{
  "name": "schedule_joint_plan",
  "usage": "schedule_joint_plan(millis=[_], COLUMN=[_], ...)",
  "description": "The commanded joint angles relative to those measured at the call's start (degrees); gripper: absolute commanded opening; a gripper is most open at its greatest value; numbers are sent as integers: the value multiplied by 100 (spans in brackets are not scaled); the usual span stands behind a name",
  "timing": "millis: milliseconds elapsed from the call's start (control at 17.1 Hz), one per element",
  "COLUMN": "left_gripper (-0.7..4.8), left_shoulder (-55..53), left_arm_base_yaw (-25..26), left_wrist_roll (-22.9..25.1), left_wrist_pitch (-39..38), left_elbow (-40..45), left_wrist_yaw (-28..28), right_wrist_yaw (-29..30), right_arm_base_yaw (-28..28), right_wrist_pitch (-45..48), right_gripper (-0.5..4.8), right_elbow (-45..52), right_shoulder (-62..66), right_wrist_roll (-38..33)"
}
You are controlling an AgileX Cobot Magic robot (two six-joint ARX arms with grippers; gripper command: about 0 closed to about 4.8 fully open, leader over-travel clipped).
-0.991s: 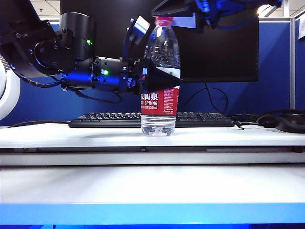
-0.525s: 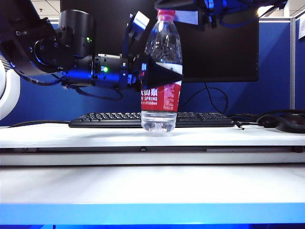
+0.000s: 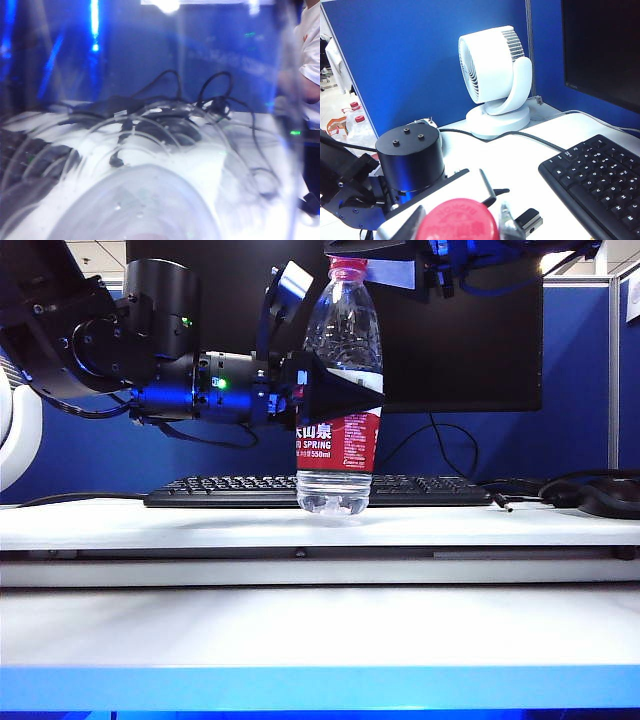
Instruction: Unscrew the cap from the plastic bottle on the table.
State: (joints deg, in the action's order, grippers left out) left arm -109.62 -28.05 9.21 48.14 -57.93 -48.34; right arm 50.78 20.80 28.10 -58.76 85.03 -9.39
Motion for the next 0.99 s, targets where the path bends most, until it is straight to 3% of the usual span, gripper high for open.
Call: schedule_joint_plan(millis=[58, 175, 233, 700, 816, 991], left_gripper=[208, 208, 208, 208, 208, 208], left_shoulder=[-59, -59, -59, -59, -59, -59], left_arm_base_yaw=[31, 31, 31, 31, 31, 31], left_wrist_roll=[0, 2, 2, 46, 120, 238], left_wrist_pitch=[-306, -304, -304, -267, -267, -317], left_elbow=[26, 26, 26, 26, 26, 26], left_wrist_yaw=[205, 205, 205, 225, 470, 748], right_wrist_yaw=[422, 332, 247, -212, -284, -973], right_arm_base_yaw=[68, 70, 70, 68, 68, 66], right_wrist_pitch=[164, 81, 37, -136, 2, 7], right_gripper=[65, 193, 223, 317, 317, 319], right_elbow=[-70, -70, -70, -70, -72, -70], right_shoulder=[-103, -103, -103, -107, -114, -260], right_wrist_roll=[-234, -236, -236, -105, -105, -83])
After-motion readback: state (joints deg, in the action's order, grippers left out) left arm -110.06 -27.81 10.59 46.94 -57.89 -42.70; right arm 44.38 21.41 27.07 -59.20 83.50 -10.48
